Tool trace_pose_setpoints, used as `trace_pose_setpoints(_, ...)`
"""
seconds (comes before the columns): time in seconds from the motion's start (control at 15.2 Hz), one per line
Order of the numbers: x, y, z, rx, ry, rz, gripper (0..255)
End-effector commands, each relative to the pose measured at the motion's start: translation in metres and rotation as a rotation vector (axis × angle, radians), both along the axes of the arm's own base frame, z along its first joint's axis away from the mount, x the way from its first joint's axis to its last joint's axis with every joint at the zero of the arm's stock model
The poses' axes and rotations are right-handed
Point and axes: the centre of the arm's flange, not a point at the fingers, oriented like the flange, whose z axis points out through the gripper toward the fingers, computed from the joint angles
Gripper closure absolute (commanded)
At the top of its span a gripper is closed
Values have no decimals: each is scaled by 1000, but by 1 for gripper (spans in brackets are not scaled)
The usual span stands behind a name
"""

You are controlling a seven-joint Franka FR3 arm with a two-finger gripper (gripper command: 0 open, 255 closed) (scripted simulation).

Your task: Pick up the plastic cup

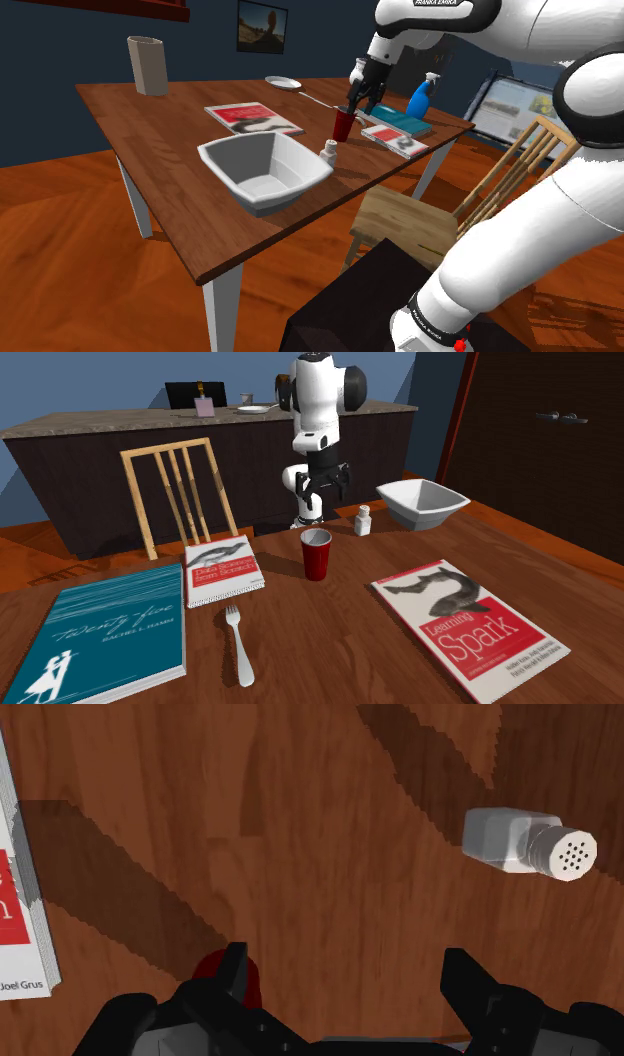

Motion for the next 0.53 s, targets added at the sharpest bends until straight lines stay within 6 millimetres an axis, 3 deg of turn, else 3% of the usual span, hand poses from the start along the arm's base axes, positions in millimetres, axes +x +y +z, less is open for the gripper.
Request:
trace_pose_setpoints(0.0, 16, -20, -2, 1, 13, 3, 0)
trace_pose_setpoints(0.46, 84, -88, -15, 5, 56, 9, 0)
